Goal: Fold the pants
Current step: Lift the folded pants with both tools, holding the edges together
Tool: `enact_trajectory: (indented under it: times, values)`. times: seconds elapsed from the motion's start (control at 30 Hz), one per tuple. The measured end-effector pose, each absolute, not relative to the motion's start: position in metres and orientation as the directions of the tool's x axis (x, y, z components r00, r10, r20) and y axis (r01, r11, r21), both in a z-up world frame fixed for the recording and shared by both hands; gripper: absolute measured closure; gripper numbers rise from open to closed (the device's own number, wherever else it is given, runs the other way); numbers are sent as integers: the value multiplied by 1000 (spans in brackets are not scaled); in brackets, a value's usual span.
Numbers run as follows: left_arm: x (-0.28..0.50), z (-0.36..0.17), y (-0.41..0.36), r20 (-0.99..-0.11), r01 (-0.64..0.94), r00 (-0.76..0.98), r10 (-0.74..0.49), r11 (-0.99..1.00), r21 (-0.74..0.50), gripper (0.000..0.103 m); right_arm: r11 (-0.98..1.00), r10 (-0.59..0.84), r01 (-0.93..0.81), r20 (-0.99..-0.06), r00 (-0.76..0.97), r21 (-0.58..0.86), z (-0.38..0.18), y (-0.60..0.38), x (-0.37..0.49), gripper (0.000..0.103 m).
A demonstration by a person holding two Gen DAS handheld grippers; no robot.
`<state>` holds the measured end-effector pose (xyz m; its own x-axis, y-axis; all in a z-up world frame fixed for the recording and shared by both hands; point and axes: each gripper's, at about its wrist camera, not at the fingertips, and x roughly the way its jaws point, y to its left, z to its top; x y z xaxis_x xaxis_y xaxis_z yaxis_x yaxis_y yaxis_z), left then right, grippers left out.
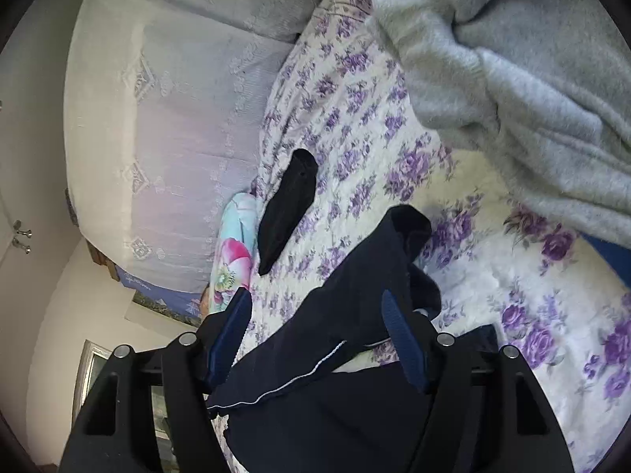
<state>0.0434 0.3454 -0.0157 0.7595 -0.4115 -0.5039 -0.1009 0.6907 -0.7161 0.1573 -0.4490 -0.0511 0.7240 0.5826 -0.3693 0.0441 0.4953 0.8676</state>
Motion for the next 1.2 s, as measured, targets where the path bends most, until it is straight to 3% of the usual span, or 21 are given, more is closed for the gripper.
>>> enact_trajectory:
  times: [0.07, 0.23, 0.43, 0.5, 0.53, 0.63, 0.7, 0.8, 0.9, 0.97, 1.13, 1.2]
  values:
    - [43, -19, 347, -504, -105, 755, -419, 681, -725, 59, 528, 534, 106, -427, 730, 842, -54, -439, 151, 34]
    - [47, -25, 352, -497, -106, 752, -433, 665, -739, 59, 512, 542, 128, -435, 719, 849, -72, -426, 124, 36]
    - [55, -19, 352, -498, -113, 754, -429, 662, -741, 59, 455, 555, 190, -443, 704, 870, -101, -416, 155, 59]
    - [60, -16, 354, -502, -119, 752, -428, 660, -742, 59, 422, 562, 220, -445, 697, 879, -109, -414, 174, 73]
    - [65, -13, 356, -503, -123, 751, -428, 657, -744, 59, 424, 557, 225, -448, 699, 877, -109, -412, 183, 87]
    - [82, 5, 357, -510, -124, 752, -417, 671, -731, 59, 425, 554, 170, -403, 729, 889, -84, -413, 201, 90]
    - [92, 21, 357, -514, -121, 760, -398, 690, -714, 59, 469, 539, 62, -341, 770, 881, -38, -415, 209, 90]
    - [100, 52, 359, -460, -79, 794, -398, 683, -726, 59, 520, 529, -52, -273, 803, 853, 23, -414, 204, 90]
    - [83, 69, 362, -381, -10, 825, -416, 665, -747, 68, 572, 531, -151, -223, 818, 806, 60, -417, 170, 91]
    - [58, 64, 365, -357, 16, 829, -430, 657, -754, 68, 591, 533, -163, -231, 814, 790, 55, -425, 131, 91]
    - [25, 4, 353, -475, -88, 736, -482, 627, -774, 68, 566, 534, -18, -350, 770, 824, -37, -438, 57, 90]
    - [22, -5, 335, -483, -82, 702, -523, 614, -785, 68, 528, 539, 33, -365, 759, 849, -68, -442, 47, 90]
